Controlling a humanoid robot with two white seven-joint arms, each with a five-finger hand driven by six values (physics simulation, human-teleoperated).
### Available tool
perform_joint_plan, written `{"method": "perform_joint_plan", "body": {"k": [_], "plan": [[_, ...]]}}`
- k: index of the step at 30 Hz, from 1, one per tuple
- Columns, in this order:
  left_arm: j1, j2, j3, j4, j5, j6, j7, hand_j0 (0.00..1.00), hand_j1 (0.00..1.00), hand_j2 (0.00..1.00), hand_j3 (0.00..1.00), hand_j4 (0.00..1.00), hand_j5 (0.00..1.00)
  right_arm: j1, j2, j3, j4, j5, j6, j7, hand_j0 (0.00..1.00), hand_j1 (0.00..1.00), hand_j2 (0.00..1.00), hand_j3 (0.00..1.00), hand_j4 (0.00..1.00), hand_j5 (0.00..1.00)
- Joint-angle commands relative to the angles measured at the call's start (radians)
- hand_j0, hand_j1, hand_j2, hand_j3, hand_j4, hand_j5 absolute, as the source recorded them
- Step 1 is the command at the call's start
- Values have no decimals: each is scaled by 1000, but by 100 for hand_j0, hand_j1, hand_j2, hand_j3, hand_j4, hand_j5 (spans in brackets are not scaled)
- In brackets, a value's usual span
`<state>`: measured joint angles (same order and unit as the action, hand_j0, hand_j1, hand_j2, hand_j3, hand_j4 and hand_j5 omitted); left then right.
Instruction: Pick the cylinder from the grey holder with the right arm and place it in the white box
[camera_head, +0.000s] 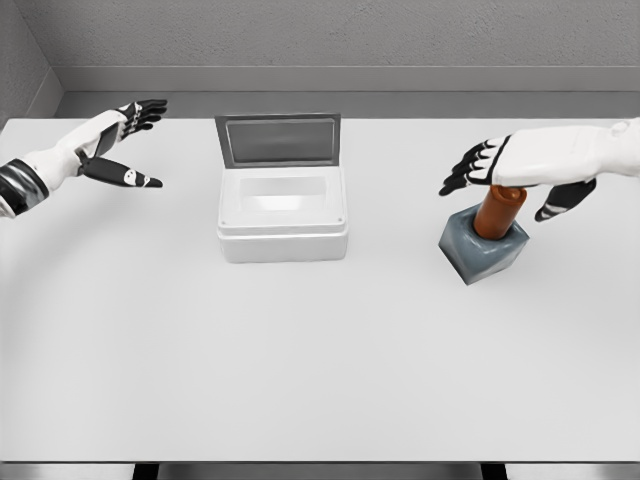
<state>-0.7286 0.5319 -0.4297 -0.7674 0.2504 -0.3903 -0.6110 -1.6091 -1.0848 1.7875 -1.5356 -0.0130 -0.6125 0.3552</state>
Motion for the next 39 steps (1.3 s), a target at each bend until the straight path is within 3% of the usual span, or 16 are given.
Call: {"method": "perform_joint_plan", "body": {"k": [1,4,21,27,35,36,38,39], "plan": [[0,-1,0,2,7,1,0,100,100,100,100,100,100,0,6,-3,18,-5,2,-4,100,100,100,100,100,100],[0,-1,-1,2,7,2,0,100,100,100,100,100,100,0,8,-3,52,-7,2,-7,100,100,100,100,100,100],[-8,3,-11,0,10,5,0,100,100,100,100,100,100,38,42,-3,74,-2,2,-1,96,96,96,96,96,96],[-9,5,-11,0,13,7,0,100,100,100,100,100,100,40,40,-3,103,-4,2,4,71,71,71,71,71,71],[-9,5,-11,0,10,7,0,100,100,100,100,100,100,51,62,7,94,2,2,7,67,67,67,67,67,67],[-9,3,-11,0,10,7,0,100,100,100,100,100,100,58,62,6,97,1,2,21,63,63,63,63,63,63],[-9,3,-11,0,10,8,0,100,100,100,100,100,100,60,60,1,104,-1,2,22,42,42,42,42,42,42],[-9,3,-11,0,10,7,0,100,100,100,100,100,100,60,59,-2,104,-1,2,22,40,40,40,40,40,40]]}}
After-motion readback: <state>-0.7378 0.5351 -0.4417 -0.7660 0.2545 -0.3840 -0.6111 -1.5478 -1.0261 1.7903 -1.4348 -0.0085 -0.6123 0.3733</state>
